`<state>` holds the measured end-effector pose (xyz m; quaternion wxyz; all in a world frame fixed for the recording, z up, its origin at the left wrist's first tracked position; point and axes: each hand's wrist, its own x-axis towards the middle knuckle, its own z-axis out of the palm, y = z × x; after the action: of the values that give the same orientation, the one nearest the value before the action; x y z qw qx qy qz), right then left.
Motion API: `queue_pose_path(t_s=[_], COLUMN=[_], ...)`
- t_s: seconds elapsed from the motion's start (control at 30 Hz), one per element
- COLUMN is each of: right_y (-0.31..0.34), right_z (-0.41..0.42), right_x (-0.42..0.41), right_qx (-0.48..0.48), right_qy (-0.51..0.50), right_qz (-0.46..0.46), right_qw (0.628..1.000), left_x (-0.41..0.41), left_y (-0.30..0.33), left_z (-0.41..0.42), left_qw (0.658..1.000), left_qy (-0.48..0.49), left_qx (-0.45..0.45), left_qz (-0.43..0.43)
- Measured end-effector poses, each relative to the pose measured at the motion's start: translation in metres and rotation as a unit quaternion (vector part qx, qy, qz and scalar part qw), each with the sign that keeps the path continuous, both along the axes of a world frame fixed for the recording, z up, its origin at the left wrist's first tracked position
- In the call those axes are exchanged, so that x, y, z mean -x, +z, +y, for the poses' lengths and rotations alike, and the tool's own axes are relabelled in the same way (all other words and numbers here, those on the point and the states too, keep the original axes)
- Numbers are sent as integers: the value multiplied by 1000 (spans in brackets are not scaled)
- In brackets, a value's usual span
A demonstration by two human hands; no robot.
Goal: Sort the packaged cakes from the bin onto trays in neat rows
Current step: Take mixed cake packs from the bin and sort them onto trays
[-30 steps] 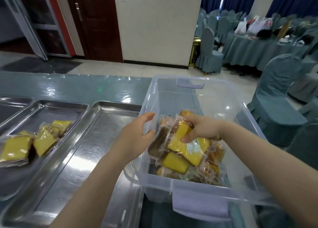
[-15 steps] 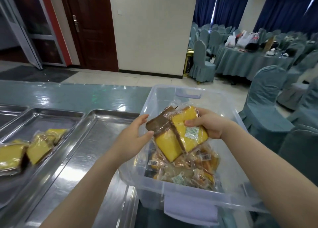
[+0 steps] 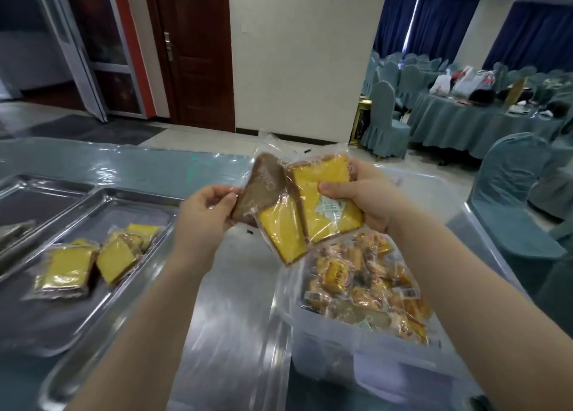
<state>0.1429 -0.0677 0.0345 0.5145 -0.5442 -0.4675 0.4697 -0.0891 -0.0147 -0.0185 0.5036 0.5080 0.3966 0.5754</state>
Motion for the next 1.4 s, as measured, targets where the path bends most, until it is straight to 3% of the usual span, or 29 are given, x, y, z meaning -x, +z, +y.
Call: queue_pose_path(t_s=[0.23, 0.4, 0.57, 0.73, 0.93, 1.0, 1.07, 1.13, 1.23, 1.3, 1.4], right_y=[-4, -41, -121, -203, -232, -234, -233, -233, -231, -230, -224], right_z=[67, 125, 178, 212, 252, 264, 272, 276, 276, 271, 258], right_x=[133, 254, 358, 421, 468, 477, 482, 484, 482, 481, 480], right_qx=[-1, 44, 135, 305, 300, 263, 211, 165, 145, 120, 90], right_qy=[-7, 6, -40, -121, -159, -151, -137, -126, -108, -79, -60], right_qz=[-35, -76, -12, 69, 99, 25, -161, -310, -366, -400, -398], right_qw=[999, 996, 990, 942, 935, 953, 954, 928, 913, 905, 911], left_x=[141, 253, 361, 450, 536, 556, 567, 572, 567, 559, 541], left_y=[-28, -60, -102, -145, -183, -186, -184, -183, -179, -177, -173], left_z=[57, 104, 146, 179, 218, 236, 254, 269, 276, 270, 253], left_qw=[998, 995, 984, 964, 944, 940, 946, 949, 903, 900, 922], left_qy=[41, 58, 101, 151, 206, 218, 213, 193, 167, 149, 117], left_qx=[40, 85, 144, 218, 258, 261, 246, 210, 130, 109, 110], left_qz=[-6, 12, 23, -1, -10, -17, 15, 137, 374, 395, 352])
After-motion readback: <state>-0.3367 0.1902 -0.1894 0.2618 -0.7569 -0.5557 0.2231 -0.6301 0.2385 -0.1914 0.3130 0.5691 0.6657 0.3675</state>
